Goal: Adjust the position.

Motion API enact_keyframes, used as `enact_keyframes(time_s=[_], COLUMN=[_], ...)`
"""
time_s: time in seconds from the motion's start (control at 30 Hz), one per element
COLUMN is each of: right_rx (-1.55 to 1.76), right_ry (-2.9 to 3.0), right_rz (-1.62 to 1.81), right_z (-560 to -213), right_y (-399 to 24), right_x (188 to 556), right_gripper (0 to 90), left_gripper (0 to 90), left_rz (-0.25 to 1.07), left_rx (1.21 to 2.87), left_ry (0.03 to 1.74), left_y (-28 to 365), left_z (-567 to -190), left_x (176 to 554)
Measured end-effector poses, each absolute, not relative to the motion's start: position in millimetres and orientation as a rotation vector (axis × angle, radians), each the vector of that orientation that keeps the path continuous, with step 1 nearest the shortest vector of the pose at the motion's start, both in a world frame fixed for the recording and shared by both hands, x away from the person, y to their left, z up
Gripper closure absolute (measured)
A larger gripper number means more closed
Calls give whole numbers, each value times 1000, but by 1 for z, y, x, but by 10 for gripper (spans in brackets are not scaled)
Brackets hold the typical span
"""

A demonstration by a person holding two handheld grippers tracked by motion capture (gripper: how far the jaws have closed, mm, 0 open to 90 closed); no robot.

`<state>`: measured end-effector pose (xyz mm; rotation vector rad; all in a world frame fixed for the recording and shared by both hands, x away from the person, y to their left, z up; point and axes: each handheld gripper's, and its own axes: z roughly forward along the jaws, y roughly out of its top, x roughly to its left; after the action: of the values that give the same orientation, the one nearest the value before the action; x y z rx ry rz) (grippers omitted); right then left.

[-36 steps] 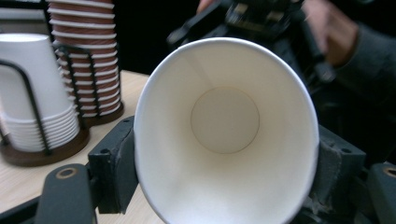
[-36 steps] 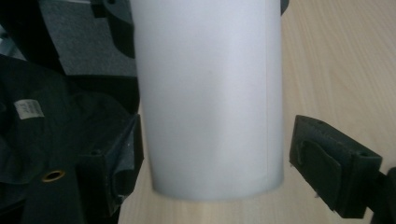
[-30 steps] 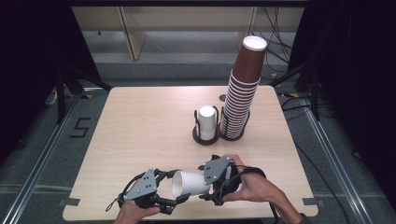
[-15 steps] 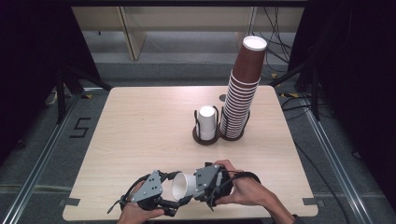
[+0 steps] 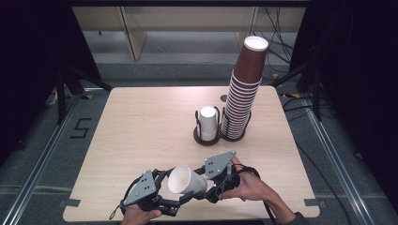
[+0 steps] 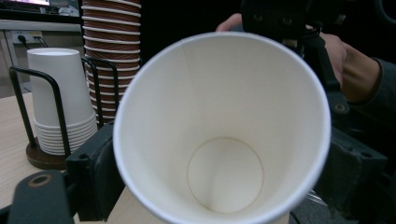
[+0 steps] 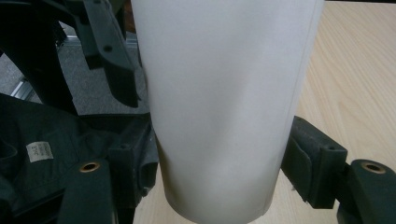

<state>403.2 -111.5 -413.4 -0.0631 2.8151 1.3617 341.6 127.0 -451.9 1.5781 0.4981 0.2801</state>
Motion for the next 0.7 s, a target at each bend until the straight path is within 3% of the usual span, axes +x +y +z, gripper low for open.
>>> enact_keyframes(time_s=[0.07, 0.47, 0.6, 0.7], right_rx=[-40, 4, 66, 103], right_ry=[2839, 2860, 2861, 2858], right_rz=[1378, 1388, 1395, 1396], right_z=[-418, -427, -429, -430], right_y=[-109, -105, -108, -114], right_x=[403, 404, 407, 409], right_gripper=[326, 321, 209, 190], left_gripper=[192, 245, 258, 261], left_rz=[281, 255, 262, 275], left_rx=[1571, 1566, 1556, 1557], left_ry=[500, 496, 508, 511], left_y=[129, 129, 132, 134], left_z=[-451, -455, -454, -453], left_x=[342, 345, 346, 347])
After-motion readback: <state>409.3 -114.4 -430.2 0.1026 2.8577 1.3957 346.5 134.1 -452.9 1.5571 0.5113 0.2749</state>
